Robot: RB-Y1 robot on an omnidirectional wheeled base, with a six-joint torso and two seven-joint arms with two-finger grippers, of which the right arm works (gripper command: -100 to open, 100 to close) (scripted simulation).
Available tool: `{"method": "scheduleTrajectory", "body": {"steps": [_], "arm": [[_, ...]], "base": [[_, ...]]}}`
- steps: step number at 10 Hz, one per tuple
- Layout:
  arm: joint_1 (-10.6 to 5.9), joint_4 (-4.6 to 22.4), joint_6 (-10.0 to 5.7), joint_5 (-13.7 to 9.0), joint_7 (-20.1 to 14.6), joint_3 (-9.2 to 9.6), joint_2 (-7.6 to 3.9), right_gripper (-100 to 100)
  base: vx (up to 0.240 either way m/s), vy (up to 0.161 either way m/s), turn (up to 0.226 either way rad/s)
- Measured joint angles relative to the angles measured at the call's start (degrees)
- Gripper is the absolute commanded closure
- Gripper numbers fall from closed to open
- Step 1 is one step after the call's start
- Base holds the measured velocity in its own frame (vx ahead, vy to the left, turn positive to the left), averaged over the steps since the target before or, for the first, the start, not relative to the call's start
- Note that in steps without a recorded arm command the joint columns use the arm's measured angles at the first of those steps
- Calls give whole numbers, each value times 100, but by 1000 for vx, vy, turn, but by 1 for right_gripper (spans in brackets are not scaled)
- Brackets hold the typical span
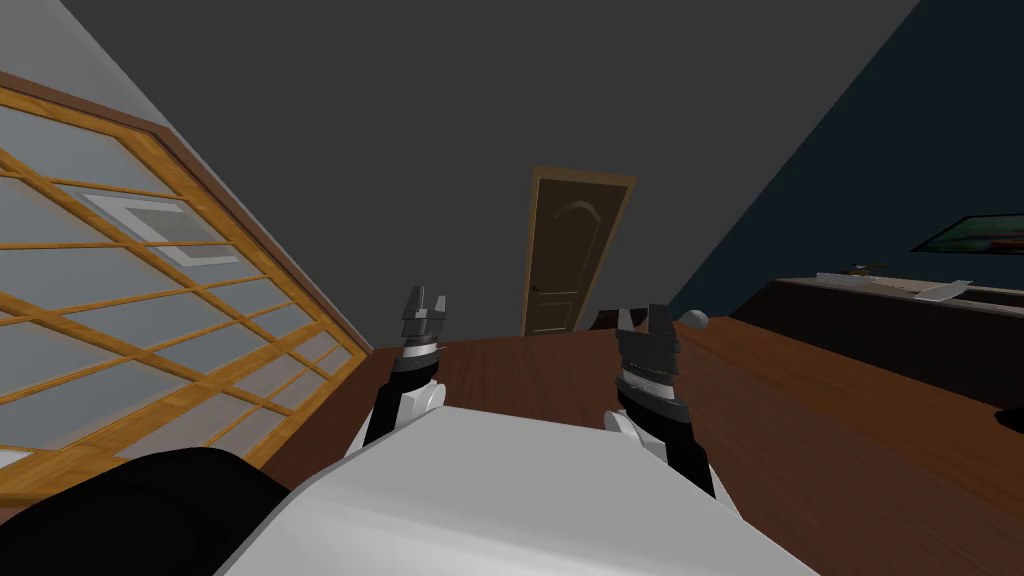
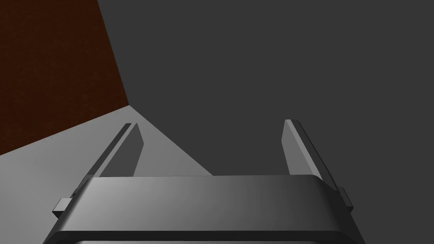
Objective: Pull the door open
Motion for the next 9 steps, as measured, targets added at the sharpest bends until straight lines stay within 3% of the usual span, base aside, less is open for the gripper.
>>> {"method": "scheduleTrajectory", "body": {"steps": [9], "arm": [[-518, 1156, -112, 159, -316, -37, -276, -100]], "base": [[105, 8, 4]]}}
